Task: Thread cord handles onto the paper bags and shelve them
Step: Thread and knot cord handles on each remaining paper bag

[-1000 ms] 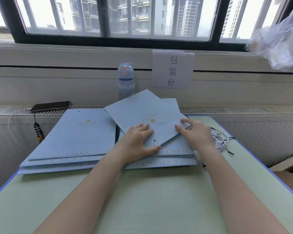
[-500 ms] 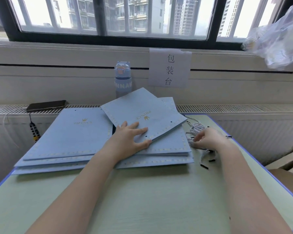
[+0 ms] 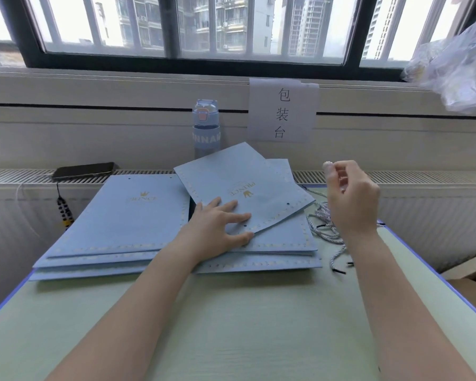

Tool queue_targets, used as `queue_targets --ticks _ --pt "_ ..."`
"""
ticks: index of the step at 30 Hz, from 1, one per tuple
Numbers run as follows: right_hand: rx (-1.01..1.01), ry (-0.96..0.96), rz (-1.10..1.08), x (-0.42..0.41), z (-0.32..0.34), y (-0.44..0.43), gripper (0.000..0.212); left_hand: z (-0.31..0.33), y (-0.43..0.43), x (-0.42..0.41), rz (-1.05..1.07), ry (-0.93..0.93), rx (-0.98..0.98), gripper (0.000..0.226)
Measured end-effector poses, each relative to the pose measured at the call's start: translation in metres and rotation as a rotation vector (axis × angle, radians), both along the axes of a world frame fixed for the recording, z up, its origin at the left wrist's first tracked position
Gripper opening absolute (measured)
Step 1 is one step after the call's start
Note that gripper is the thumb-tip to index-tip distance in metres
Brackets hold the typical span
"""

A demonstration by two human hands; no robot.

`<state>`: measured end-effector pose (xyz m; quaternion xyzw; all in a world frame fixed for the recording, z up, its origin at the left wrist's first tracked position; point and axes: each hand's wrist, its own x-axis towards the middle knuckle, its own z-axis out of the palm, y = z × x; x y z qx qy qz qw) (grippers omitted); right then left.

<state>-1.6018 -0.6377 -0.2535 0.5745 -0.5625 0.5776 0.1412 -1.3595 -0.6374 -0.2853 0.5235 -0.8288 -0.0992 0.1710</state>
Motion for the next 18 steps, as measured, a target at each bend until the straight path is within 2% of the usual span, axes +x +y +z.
queue_targets --ticks 3,6,8,14,18 --pt "0.067 0.151 0.252 0.030 -0.008 0.002 0.018 -0.001 0.001 -0.004 0.013 0.070 -0.053 0.055" --pt "0.174 0.307 0.484 0.055 -0.021 0.004 0.017 0.001 0.002 -0.009 -0.014 0.358 -0.159 0.052" --pt "0.187 0.316 0.567 0.065 -0.028 0.005 0.019 0.003 0.005 -0.011 -0.103 0.530 -0.170 0.038" --pt "0.068 0.150 0.549 0.066 -0.024 0.006 0.017 0.013 0.011 -0.016 -0.067 0.976 0.079 0.009" --pt "0.026 0.044 0.349 0.055 -0.017 0.004 0.013 0.015 0.008 -0.013 -0.004 1.062 0.070 0.007"
